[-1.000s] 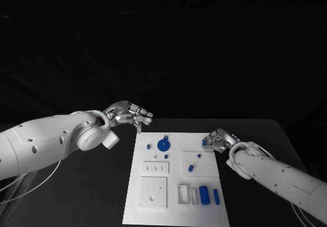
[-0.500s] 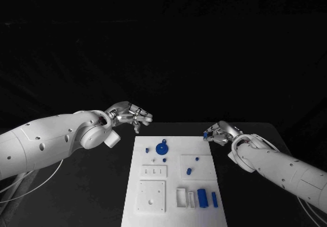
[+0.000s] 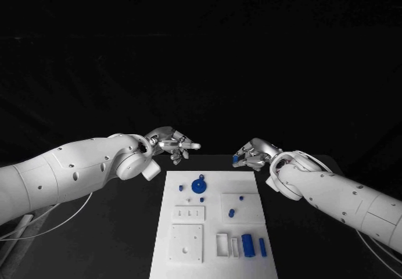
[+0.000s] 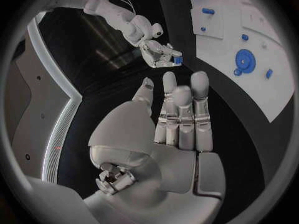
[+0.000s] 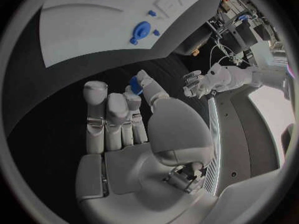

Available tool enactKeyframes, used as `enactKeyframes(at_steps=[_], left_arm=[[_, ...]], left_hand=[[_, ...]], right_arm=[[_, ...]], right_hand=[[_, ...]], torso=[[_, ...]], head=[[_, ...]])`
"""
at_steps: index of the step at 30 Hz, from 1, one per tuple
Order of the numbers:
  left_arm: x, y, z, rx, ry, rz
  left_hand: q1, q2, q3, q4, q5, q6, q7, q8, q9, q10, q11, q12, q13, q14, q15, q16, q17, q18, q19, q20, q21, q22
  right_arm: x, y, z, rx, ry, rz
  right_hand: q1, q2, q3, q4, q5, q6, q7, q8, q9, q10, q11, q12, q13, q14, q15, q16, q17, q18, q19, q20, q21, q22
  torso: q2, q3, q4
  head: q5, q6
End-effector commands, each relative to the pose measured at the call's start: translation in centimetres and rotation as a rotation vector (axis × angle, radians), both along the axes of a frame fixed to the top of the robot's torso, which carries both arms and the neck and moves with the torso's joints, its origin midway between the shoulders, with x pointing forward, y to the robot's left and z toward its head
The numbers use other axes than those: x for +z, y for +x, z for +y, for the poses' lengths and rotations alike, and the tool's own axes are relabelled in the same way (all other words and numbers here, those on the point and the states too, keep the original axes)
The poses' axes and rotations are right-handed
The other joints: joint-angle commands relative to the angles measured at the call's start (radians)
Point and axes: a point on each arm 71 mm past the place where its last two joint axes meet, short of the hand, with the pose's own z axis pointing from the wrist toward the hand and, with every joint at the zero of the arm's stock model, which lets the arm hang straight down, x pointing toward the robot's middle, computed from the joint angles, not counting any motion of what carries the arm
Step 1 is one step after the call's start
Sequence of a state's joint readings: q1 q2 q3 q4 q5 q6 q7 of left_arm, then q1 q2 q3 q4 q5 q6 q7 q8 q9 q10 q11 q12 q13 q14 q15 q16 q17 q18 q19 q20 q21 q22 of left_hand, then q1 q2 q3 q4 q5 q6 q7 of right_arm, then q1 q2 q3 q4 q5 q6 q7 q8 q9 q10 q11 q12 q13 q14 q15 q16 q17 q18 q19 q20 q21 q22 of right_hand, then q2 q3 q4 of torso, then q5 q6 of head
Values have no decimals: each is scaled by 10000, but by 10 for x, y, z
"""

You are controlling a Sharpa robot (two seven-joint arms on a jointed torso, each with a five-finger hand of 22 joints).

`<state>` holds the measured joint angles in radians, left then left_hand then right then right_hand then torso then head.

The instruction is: Assemble the parts on the task board

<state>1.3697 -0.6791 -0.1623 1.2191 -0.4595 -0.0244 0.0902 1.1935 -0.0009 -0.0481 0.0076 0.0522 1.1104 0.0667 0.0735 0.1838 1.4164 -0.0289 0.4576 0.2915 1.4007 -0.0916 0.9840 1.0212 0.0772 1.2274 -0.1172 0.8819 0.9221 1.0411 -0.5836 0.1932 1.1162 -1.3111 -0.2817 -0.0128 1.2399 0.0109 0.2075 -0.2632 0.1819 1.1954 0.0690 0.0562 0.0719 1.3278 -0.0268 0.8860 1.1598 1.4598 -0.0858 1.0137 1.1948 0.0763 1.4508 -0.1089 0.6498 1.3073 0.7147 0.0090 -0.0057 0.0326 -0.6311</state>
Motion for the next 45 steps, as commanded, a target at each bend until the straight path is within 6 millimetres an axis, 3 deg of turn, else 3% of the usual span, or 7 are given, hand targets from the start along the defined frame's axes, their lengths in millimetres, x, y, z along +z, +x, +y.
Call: enactKeyframes(at_steps=[1,8,13,17,20,28,45], left_arm=[[-3,1,-4,402,665,136],[-14,1,-15,878,1153,1712],[-22,-2,-19,954,1642,2853],[-24,-2,-23,910,1912,3075],[-24,-2,-25,815,2041,3111],[-25,-4,-33,552,2456,2926],[-23,-4,-42,364,3527,1999]], left_hand=[[-175,-157,70,95,-6,185,-75,127,322,30,-113,557,392,364,-77,773,494,-36,399,-36,737,709],[-531,-627,878,493,-9,70,-254,405,3114,-655,-241,2591,1954,634,-169,2423,1512,-30,844,-96,1827,2111],[-664,-733,1009,519,-12,-4,-354,317,4996,-1024,-286,3155,2599,540,-169,2694,1445,-20,829,-73,1739,2471],[-726,-456,869,267,1793,134,-609,829,6702,-1009,-420,3400,2817,580,-267,2996,1628,-68,908,-161,1750,2675],[-944,-319,704,147,1827,-270,-709,1515,8354,-1099,-465,3462,2873,534,-302,3003,1545,-119,895,-211,1611,2760],[-1153,-1072,1302,1126,689,-363,-650,1621,8506,-1155,-417,3475,2847,471,-261,2992,1376,-107,936,-175,1316,2941],[-1042,-1275,1358,1519,603,-318,-511,1131,7150,-1217,-331,3448,2772,372,-200,2942,1053,-92,1130,-119,459,3617]], right_arm=[[-2,-3,11,83,-404,484],[1,-9,36,516,-283,692],[1,-14,51,896,-271,888],[1,-17,62,1184,-258,996],[1,-19,69,1317,-238,1034],[-1,-22,82,1519,-223,1137],[-3,-25,95,1767,-284,1238]], right_hand=[[2,28,3,85,-40,-63,-10,66,4,42,-6,33,13,32,-38,21,10,-154,13,-1,-40,789],[18,-4,163,123,13,-108,6,67,2,36,-2,30,13,38,-36,26,26,-140,26,1,-61,790],[-4,-28,166,137,24,-130,12,62,-1,40,-1,38,18,40,-34,32,33,-138,26,3,-73,786],[-24,-34,159,158,35,-160,17,65,-5,37,0,41,20,38,-31,27,32,-136,27,5,-81,784],[-24,-34,159,158,35,-160,17,65,-5,37,0,41,20,38,-31,27,32,-136,27,5,-81,784],[-30,-32,155,180,103,-160,16,68,0,27,-3,42,21,41,-30,45,48,-128,33,8,-72,787],[-34,-28,149,194,118,-165,14,67,1,31,-6,56,29,44,-30,58,60,-123,42,10,-51,792]], torso=[[-74,-12,-1],[-83,-17,9],[-67,-23,-5],[-67,-7,16],[-68,2,19],[-69,-3,3],[-65,-2,-2]], head=[[-30,-6],[-164,-68],[-168,-96],[-175,-129],[-174,-141],[-170,-168],[-152,-245]])
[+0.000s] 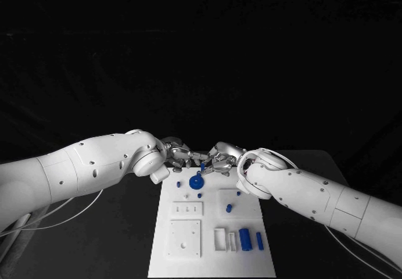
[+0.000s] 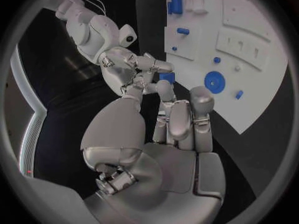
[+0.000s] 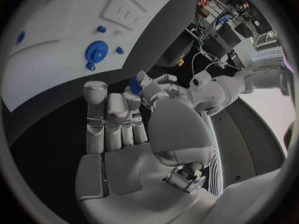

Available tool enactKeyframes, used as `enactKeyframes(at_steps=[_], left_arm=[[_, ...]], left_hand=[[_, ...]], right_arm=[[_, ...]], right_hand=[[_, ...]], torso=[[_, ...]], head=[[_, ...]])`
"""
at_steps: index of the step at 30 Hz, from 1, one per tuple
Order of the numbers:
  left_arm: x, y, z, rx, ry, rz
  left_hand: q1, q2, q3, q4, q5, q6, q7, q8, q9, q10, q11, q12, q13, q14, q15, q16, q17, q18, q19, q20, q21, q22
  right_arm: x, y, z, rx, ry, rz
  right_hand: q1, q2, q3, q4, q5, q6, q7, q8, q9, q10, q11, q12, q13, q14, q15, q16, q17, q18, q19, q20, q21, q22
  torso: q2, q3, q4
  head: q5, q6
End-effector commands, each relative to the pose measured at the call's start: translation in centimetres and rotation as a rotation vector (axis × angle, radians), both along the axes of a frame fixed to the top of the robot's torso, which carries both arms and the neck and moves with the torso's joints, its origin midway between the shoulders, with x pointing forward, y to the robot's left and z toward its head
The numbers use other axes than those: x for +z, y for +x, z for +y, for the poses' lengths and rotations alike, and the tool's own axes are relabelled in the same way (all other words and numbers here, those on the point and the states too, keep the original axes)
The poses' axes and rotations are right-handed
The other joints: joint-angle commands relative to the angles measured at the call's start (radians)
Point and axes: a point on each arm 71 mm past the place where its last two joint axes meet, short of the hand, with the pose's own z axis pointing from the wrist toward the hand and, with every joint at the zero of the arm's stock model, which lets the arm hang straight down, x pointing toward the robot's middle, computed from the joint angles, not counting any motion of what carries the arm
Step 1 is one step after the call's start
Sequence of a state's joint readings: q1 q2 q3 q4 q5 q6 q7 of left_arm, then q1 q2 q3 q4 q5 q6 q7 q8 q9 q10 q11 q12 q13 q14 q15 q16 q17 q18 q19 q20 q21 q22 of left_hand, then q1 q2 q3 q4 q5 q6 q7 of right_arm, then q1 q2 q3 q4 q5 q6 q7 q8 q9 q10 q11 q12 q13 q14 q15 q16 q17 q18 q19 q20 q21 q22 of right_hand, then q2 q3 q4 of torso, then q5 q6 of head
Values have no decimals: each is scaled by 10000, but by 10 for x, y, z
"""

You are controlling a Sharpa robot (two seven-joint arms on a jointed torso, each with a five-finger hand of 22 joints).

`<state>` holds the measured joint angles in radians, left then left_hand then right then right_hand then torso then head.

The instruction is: Assemble the parts on the task board

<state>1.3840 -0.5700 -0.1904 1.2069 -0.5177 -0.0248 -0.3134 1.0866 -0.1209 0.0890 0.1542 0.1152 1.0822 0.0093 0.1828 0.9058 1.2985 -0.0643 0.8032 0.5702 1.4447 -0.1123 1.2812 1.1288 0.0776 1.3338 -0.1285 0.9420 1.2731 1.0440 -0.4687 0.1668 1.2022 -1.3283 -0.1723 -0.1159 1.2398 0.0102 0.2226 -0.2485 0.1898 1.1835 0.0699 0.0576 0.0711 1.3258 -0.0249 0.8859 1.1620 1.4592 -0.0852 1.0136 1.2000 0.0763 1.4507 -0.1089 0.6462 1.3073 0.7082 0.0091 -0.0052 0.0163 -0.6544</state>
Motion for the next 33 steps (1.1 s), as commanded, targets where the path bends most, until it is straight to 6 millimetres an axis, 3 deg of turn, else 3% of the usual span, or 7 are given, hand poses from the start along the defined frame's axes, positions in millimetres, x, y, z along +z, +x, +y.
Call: enactKeyframes(at_steps=[1,8,33], left_arm=[[1,0,-2,-235,635,-364],[0,-1,-1,-153,1033,-314],[-4,-3,-4,-580,1546,127]], left_hand=[[29,-62,-21,10,-1,-33,77,-25,-189,-43,34,-18,-23,-81,16,-49,-45,-96,62,5,-227,161],[-11,33,-48,-154,6,5,66,23,-256,-29,25,-37,-34,-83,10,-65,-62,-111,133,-4,-438,343],[-43,106,-55,-191,-16,-34,66,74,-229,-43,29,-88,-56,-108,13,-132,-120,-126,220,-5,-872,612]], right_arm=[[-1,-1,2,84,-163,74],[-1,-1,1,80,-204,106],[0,-2,9,166,-223,-68]], right_hand=[[-34,-14,-9,58,62,-30,1,53,12,55,-29,77,20,52,-37,73,22,-119,46,10,-15,792],[-48,-6,-16,78,70,-33,-2,53,11,38,-34,44,1,52,-38,76,26,-115,54,9,9,797],[-61,-31,-17,105,256,-12,-9,56,15,56,-45,77,16,58,-41,92,50,-108,76,10,69,808]], torso=[[1,-5,-5],[2,-4,8],[8,-13,-3]], head=[[9,-12],[23,-24],[61,-75]])
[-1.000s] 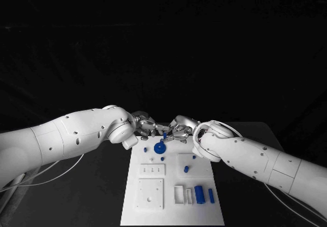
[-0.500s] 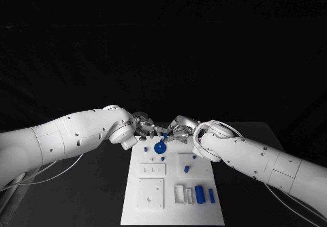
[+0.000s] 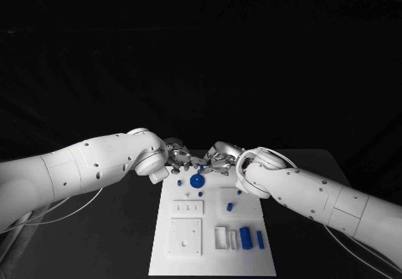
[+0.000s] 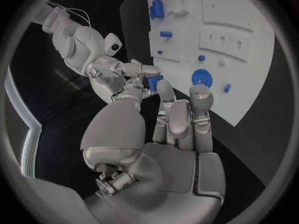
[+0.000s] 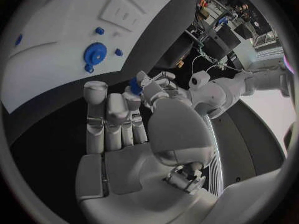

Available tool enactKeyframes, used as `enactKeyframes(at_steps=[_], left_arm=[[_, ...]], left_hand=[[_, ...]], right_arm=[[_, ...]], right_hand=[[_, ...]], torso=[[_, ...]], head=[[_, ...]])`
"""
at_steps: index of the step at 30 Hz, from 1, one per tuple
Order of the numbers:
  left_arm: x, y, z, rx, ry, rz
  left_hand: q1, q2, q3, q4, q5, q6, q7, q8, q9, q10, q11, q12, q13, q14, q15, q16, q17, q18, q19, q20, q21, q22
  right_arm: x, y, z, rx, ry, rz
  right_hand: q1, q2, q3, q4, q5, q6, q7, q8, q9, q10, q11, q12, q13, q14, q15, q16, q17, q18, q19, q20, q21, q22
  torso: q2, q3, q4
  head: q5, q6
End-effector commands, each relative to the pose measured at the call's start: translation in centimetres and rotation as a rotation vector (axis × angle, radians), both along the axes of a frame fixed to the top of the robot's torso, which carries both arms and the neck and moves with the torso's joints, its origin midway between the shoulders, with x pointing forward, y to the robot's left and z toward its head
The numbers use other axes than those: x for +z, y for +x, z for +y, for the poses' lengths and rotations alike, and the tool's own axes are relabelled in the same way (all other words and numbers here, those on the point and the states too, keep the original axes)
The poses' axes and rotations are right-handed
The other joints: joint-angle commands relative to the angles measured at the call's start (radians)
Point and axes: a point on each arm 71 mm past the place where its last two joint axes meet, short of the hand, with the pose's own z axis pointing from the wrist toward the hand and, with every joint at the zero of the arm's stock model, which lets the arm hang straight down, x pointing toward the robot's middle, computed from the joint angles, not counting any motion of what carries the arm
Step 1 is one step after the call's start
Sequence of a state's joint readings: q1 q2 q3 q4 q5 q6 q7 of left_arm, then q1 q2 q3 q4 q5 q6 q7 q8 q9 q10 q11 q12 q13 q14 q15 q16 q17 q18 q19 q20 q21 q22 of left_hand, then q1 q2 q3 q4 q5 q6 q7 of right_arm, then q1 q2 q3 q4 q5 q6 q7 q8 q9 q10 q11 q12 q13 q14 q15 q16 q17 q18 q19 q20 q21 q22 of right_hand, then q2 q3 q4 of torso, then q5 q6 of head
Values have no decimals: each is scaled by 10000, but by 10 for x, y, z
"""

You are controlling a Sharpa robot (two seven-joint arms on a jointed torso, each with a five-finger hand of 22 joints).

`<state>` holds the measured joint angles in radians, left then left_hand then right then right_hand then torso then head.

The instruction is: Assemble the parts on the task board

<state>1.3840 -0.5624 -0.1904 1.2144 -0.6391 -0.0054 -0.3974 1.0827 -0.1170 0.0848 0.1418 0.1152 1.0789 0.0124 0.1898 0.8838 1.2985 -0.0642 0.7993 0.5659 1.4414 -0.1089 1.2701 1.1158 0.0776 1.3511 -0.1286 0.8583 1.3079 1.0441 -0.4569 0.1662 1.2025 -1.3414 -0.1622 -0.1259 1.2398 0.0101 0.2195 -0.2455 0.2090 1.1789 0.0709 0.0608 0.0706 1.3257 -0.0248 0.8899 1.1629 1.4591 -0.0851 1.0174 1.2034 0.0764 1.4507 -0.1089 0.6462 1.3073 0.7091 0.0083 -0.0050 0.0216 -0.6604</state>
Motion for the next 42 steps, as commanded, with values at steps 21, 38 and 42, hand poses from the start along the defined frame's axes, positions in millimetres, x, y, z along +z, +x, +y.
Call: enactKeyframes(at_steps=[21,38,42], left_arm=[[-1,-3,-7,-491,-3,384],[-2,-2,-5,-479,24,430],[-2,-2,-4,-500,65,436]], left_hand=[[-44,263,-91,-293,-73,-44,52,6,-68,-82,47,-104,-42,-120,-8,-131,-87,-133,94,7,-474,462],[-70,655,-337,-716,-55,-60,63,-20,-161,-95,52,-107,-46,-134,-2,-159,-105,-147,168,9,-722,608],[-58,766,-409,-846,-45,-57,61,-24,-182,-102,53,-104,-46,-135,-1,-156,-99,-150,172,10,-745,613]], right_arm=[[-1,0,5,69,-211,-210],[1,-1,5,106,-189,-254],[1,-1,5,94,-193,-268]], right_hand=[[-61,-41,38,83,109,57,-25,22,22,54,-51,24,-3,61,-46,46,16,-109,74,5,56,804],[-61,-41,38,83,109,57,-25,22,22,54,-51,24,-3,61,-46,46,16,-109,74,5,56,804],[-66,-46,51,99,123,71,-30,23,24,68,-56,42,7,66,-50,55,26,-109,84,1,91,810]], torso=[[-4,-4,3],[-2,10,4],[0,10,-5]], head=[[33,-65],[52,-106],[63,-124]])
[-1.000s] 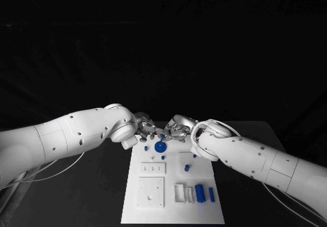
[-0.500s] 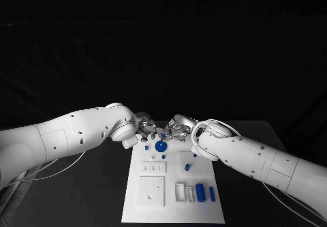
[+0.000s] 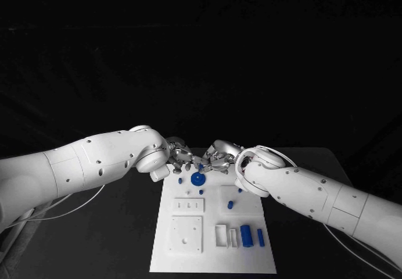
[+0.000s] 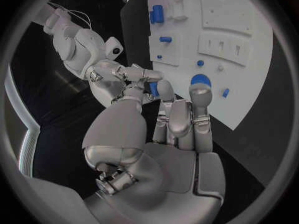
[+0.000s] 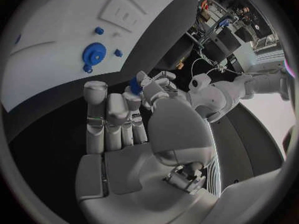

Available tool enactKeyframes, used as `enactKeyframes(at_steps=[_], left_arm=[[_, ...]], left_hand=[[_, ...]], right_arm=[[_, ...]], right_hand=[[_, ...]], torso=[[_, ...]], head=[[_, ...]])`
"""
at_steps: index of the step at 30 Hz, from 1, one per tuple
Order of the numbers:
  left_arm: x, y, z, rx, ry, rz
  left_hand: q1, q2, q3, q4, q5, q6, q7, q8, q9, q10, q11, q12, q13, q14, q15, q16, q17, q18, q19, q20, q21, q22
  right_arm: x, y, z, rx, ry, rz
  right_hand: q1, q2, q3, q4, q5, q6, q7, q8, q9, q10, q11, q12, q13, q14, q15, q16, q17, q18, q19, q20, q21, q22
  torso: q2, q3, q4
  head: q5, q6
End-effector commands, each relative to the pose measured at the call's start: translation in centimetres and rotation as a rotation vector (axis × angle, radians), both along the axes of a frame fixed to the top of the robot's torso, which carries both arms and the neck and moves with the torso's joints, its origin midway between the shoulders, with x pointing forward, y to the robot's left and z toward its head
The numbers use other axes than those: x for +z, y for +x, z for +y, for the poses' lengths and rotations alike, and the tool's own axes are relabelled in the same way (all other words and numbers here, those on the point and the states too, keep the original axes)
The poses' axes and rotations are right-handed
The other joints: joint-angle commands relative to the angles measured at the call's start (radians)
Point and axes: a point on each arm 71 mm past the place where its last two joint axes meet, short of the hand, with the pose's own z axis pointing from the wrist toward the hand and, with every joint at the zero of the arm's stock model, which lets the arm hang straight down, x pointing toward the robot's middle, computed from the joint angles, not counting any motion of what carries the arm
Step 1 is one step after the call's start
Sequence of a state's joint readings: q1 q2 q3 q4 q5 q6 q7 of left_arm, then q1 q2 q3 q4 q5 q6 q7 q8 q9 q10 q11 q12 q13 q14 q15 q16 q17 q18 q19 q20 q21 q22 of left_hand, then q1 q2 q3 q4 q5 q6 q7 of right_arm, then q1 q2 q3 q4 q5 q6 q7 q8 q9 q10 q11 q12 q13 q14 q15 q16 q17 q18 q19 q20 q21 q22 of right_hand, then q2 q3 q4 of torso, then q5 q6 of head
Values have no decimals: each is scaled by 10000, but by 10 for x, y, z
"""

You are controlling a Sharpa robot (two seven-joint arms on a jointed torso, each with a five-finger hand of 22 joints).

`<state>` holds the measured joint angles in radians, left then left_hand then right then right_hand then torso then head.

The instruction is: Assemble the parts on the task board

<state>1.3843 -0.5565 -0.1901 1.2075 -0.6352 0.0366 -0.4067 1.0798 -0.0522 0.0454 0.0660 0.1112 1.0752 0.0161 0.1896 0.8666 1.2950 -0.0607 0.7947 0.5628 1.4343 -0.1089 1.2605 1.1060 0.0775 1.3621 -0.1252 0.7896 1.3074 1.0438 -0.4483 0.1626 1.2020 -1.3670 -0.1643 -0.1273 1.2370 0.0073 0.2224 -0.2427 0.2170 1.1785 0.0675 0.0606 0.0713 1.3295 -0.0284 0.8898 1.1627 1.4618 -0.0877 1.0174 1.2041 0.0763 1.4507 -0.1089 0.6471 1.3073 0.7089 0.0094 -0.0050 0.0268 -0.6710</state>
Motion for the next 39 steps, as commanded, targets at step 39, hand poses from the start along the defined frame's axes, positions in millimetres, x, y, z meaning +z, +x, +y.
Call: enactKeyframes(at_steps=[39], left_arm=[[-3,-1,-5,-570,102,137]], left_hand=[[981,1727,278,-1670,1757,-130,-51,-275,-372,-136,-40,-106,-36,-90,-48,-99,-32,-208,31,-76,-129,611]], right_arm=[[1,-1,4,70,-86,-62]], right_hand=[[-48,-26,47,89,161,106,-8,24,24,33,-28,49,18,42,-30,52,22,-114,89,-4,89,811]], torso=[[4,-4,-5]], head=[[-10,-115]])
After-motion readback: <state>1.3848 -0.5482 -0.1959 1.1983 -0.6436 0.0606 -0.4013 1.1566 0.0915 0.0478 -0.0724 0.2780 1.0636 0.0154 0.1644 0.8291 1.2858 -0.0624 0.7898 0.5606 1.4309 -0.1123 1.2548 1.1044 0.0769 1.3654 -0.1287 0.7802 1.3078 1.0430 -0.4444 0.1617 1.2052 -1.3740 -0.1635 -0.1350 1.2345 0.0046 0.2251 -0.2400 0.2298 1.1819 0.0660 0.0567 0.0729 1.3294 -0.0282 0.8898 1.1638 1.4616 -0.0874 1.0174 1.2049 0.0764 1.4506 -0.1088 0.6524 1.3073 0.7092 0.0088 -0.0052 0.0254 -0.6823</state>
